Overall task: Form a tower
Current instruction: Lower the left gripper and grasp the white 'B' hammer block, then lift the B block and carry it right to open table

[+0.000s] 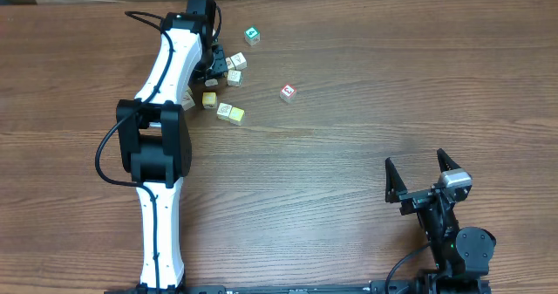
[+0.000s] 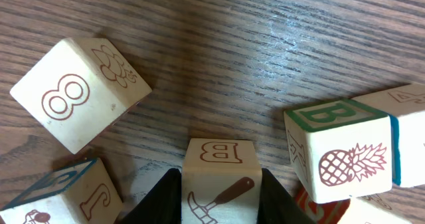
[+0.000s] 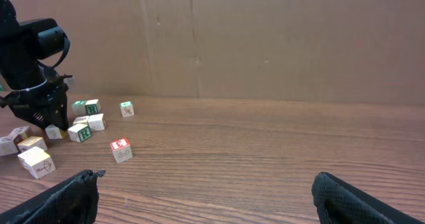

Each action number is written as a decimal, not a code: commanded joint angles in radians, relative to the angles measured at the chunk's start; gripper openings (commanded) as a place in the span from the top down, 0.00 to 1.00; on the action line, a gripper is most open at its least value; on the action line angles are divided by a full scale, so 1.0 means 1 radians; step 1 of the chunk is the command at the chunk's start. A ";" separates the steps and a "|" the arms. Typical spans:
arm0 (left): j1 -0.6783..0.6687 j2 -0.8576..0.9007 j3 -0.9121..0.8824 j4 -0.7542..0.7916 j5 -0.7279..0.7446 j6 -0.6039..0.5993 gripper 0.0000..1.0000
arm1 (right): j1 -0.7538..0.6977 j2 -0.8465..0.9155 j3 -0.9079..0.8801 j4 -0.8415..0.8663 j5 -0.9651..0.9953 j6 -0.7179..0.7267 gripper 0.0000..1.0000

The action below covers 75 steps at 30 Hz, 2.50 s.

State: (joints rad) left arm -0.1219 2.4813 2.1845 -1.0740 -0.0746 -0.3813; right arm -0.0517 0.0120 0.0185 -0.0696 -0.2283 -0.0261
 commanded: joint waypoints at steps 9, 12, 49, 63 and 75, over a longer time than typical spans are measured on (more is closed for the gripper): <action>0.003 0.017 -0.005 -0.042 0.026 0.069 0.78 | 0.004 -0.009 -0.010 0.005 0.010 0.002 0.00; 0.003 0.017 -0.005 -0.064 0.057 0.096 0.78 | 0.004 -0.009 -0.010 0.005 0.010 0.002 0.00; 0.003 -0.001 0.103 -0.121 0.120 0.150 0.76 | 0.004 -0.009 -0.010 0.005 0.010 0.002 0.00; -0.049 -0.025 0.484 -0.500 0.098 0.085 0.79 | 0.004 -0.009 -0.011 0.005 0.010 0.002 0.00; -0.250 -0.024 0.481 -0.616 0.093 0.060 0.78 | 0.004 -0.009 -0.010 0.005 0.010 0.002 0.00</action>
State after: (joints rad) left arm -0.3233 2.4763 2.6469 -1.6855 0.0257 -0.3077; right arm -0.0517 0.0120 0.0185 -0.0692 -0.2283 -0.0257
